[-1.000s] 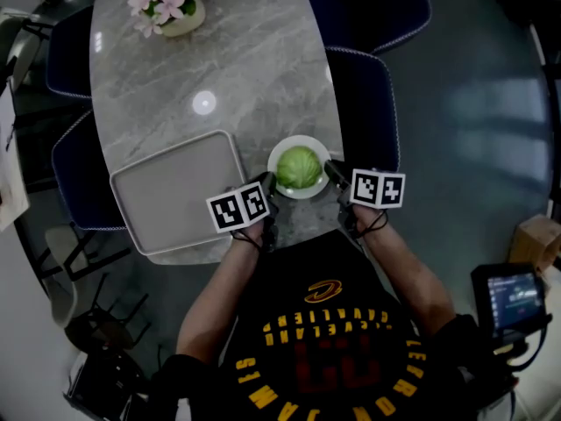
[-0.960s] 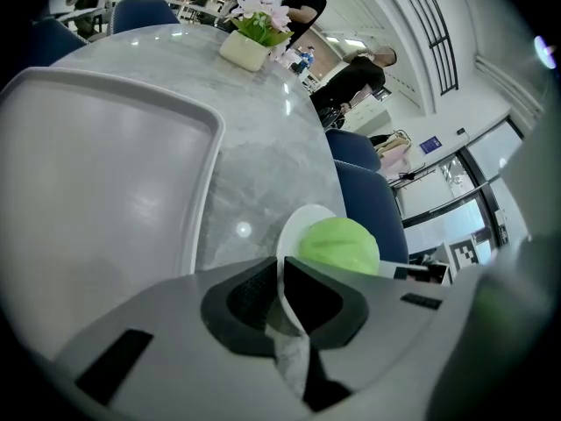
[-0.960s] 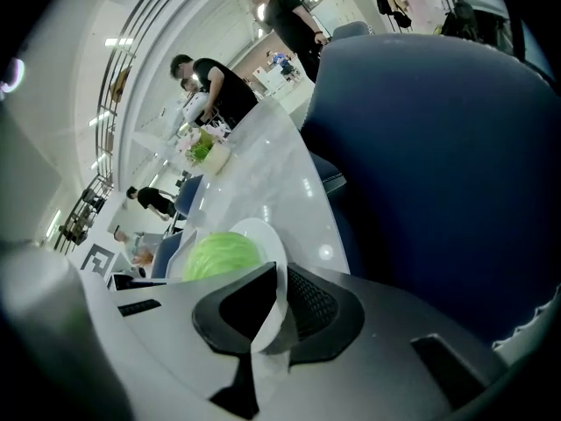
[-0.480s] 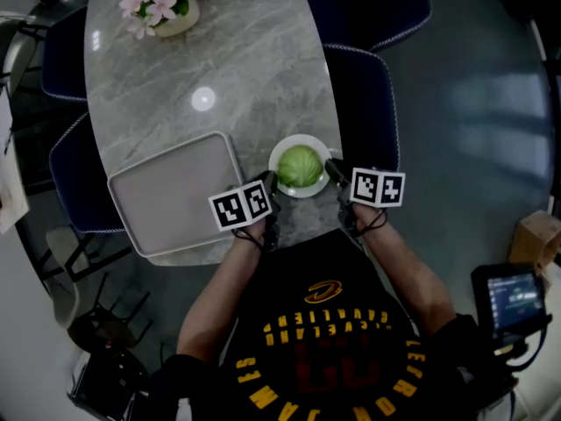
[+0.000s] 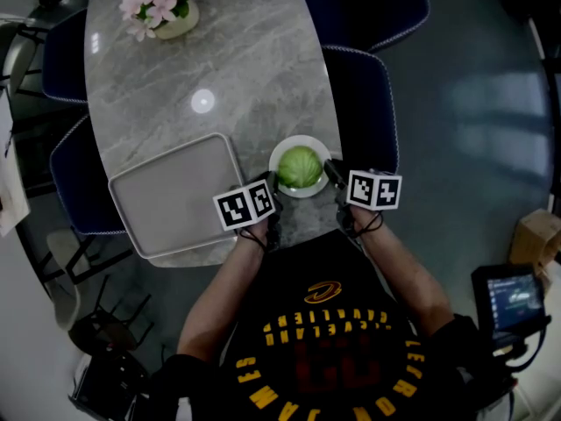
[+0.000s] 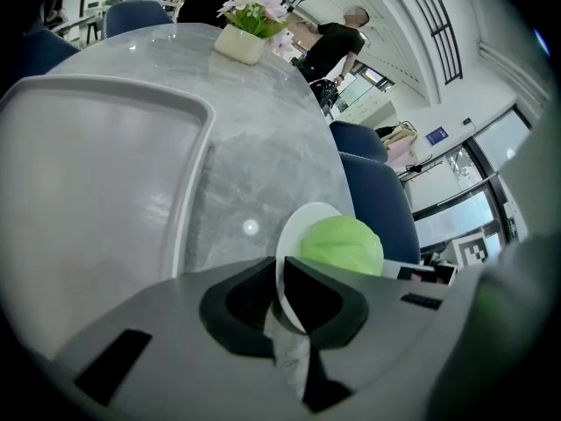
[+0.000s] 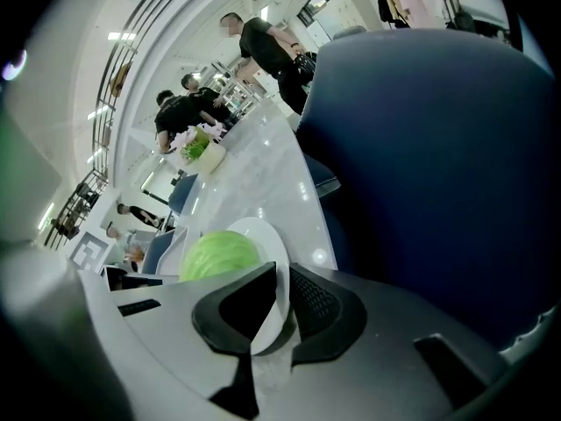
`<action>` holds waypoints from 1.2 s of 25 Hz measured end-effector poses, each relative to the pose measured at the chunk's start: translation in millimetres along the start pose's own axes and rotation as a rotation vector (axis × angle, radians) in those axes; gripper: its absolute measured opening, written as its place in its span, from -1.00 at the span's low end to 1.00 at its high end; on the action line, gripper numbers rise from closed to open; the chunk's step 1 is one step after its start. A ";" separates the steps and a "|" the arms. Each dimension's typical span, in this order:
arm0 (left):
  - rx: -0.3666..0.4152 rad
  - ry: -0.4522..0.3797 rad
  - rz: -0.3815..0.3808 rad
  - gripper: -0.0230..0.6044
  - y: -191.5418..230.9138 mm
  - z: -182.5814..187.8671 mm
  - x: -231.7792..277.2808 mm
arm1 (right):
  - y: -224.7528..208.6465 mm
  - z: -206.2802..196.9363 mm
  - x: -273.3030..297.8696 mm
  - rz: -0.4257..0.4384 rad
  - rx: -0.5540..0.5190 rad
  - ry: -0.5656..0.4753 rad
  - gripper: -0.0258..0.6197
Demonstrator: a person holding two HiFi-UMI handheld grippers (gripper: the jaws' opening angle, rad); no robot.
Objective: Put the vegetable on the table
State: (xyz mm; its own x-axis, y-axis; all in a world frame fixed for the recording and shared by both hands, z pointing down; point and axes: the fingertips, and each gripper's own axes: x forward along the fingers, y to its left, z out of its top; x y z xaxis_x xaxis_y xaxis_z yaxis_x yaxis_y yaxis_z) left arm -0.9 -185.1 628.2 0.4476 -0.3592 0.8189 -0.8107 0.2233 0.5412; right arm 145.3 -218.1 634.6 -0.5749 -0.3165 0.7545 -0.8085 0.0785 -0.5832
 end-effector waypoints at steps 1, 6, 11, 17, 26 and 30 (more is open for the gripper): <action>0.002 -0.005 0.005 -0.84 0.8 0.2 -0.1 | 0.0 -0.3 0.6 -0.008 -0.010 -0.002 -0.79; 0.013 -0.059 0.041 -0.84 5.1 7.7 -8.4 | -3.3 1.9 -4.7 -0.065 -0.027 -0.031 -0.79; 0.020 -0.104 0.000 -0.84 0.2 15.0 -21.9 | 2.1 12.0 -19.6 -0.093 -0.089 -0.090 -0.79; 0.068 -0.153 -0.067 -0.84 -16.5 16.7 -47.8 | 34.2 25.4 -35.6 -0.063 -0.157 -0.163 -0.79; 0.121 -0.268 -0.138 -0.84 -18.3 33.3 -118.9 | 133.5 27.7 -51.8 0.096 -0.270 -0.271 -0.81; 0.191 -0.306 -0.213 -0.93 -23.9 31.1 -154.4 | 178.5 17.2 -58.4 0.149 -0.324 -0.298 -0.91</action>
State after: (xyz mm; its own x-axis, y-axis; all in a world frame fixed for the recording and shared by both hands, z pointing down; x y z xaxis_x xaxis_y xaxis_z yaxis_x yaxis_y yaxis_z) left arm -62.3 -163.1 482.9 0.5038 -0.6381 0.5823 -0.7803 -0.0470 0.6236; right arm 36.7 -201.8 481.2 -0.6650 -0.5338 0.5223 -0.7446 0.4203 -0.5185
